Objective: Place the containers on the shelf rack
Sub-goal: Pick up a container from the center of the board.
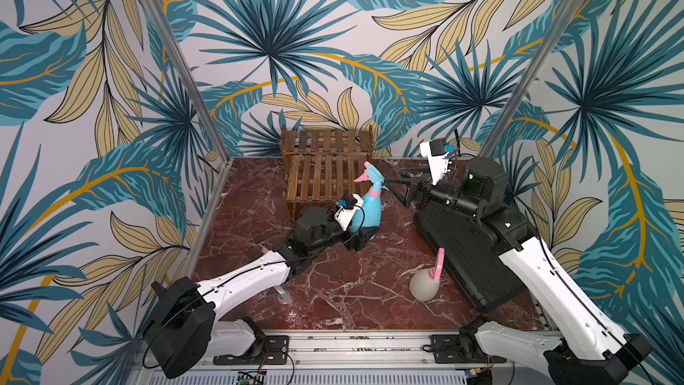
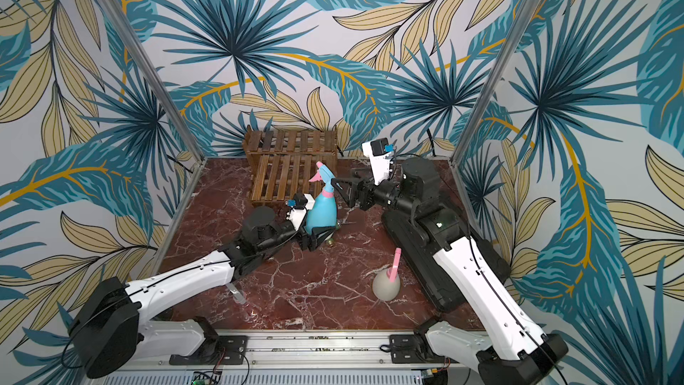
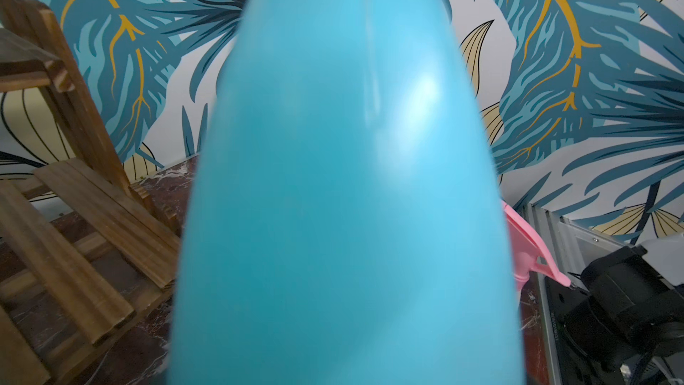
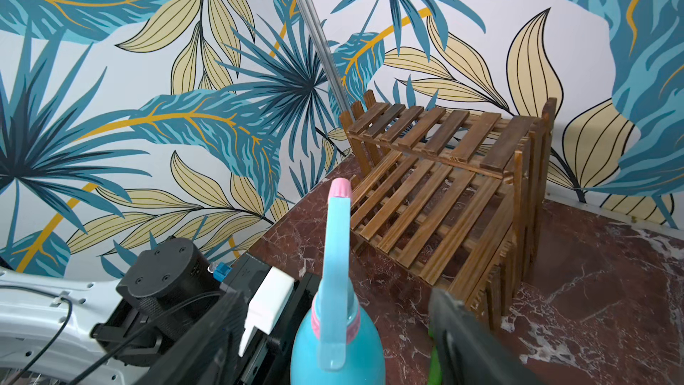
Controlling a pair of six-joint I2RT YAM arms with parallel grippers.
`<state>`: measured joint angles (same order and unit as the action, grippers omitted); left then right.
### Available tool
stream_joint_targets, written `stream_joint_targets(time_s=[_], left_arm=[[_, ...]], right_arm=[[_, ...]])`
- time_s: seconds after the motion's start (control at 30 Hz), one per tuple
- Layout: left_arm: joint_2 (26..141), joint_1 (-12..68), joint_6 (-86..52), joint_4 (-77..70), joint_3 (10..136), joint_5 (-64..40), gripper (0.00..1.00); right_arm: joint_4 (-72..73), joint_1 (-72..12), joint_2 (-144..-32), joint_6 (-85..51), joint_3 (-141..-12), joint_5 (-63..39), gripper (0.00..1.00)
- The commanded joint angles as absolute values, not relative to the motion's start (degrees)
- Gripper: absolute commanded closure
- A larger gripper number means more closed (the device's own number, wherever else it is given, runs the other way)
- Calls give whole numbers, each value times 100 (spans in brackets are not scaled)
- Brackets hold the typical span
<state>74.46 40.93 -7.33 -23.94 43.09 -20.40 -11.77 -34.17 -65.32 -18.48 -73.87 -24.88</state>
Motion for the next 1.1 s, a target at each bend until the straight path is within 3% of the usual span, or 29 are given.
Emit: stream_joint_targets(time_s=[0.0,0.23,0.43,0.6,0.8,0.87,0.97,1.07], left_arm=[[7295,4077,-1031,-2785,4289,-1998,32],[7297,4069,-965,-2515,4396,-1806,32],[7270,4063,-1019,-2562,4395,-1768,32],[7277,4043,-1055,-2511,4450,-1737,32],[7261,4026,-1088,-2404,4513,-1758,31],[7245,4017,-1130,-2399,4517,-1757,24],[7187,3985,-1184,-2396,4513,-1780,2],[6966,3892,-1217,-2205,4495,-1870,0]], right_arm=[[-152,-3499,-6590,-2497,-7002,-2605,17],[140,-3979,-6751,-2420,-6950,-2073,21],[101,-4143,-7102,-2612,-7086,-1463,40],[127,-4289,-7246,-2594,-7125,-1512,46],[413,-4399,-7234,-2593,-6942,-1354,82],[528,-4418,-7201,-2586,-6847,-1211,89],[675,-4430,-7119,-2476,-6644,-759,95],[632,-4430,-6992,-2193,-6642,-321,99]])
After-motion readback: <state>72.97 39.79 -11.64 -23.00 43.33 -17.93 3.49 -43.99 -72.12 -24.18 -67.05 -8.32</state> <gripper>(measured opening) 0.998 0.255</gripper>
